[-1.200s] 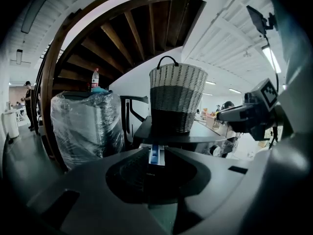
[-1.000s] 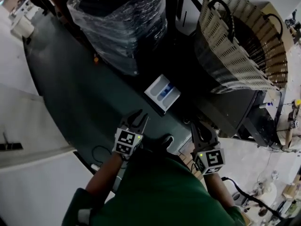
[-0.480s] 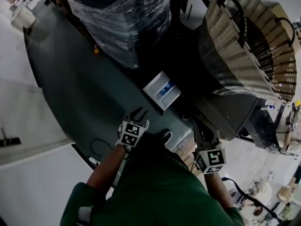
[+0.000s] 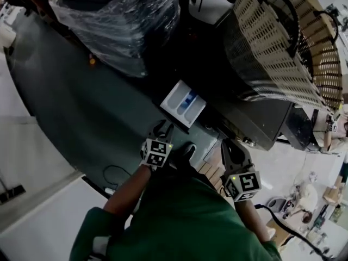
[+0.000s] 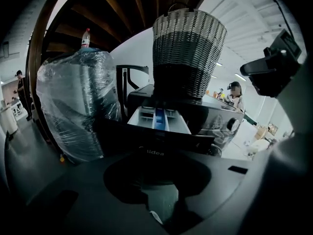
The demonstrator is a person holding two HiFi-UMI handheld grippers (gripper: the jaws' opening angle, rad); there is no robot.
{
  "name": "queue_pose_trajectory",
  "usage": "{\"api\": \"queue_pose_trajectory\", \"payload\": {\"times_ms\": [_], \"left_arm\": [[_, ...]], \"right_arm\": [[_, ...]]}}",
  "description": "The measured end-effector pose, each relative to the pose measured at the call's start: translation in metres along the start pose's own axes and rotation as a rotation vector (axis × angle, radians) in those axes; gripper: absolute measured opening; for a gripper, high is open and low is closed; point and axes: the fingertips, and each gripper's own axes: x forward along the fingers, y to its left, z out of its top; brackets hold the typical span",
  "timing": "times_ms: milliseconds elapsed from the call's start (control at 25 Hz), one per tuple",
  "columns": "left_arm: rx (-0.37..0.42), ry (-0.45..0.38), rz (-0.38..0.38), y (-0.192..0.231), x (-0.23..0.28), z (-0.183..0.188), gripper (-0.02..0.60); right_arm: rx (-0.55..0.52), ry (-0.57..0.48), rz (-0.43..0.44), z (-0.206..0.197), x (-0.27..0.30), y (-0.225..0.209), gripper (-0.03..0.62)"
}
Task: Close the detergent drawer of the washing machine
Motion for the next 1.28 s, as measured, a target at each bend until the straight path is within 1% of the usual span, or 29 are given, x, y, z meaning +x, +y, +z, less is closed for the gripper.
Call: {"api": "queue_pose_trajectory", "payload": {"times_ms": [120,360,560,760,960,1280], "left_arm": [[0.021,-0.011,-0.017,0.002,0.008,0.001,0.114],[0.026,0.000,-0.072,-0.001,0.013,0.003,0.112],[0.066,-0.012,-0.105,-0.004,0.019,0.005,0.112],[0.091,-0.005,-0.133,-0.004,0.032,0.018,0.114],[0.104,-0.004,-0.156,-0.004,0.046,0.030,0.114],[0.103,0.002,-0.164,-0.006,0.063,0.047,0.114]], "right_arm": [[0.002,0.012,-0.043,-0.003,-0.002,-0.002,0.054],[0.031,0.020,-0.117,-0.006,-0.008,-0.009,0.052],[0.050,0.012,-0.141,-0.003,-0.007,-0.010,0.052],[0.072,0.008,-0.168,-0.004,-0.006,-0.011,0.052],[0.098,0.008,-0.180,-0.005,-0.004,-0.015,0.054],[0.116,0.010,-0.214,-0.001,-0.003,-0.037,0.052]]}}
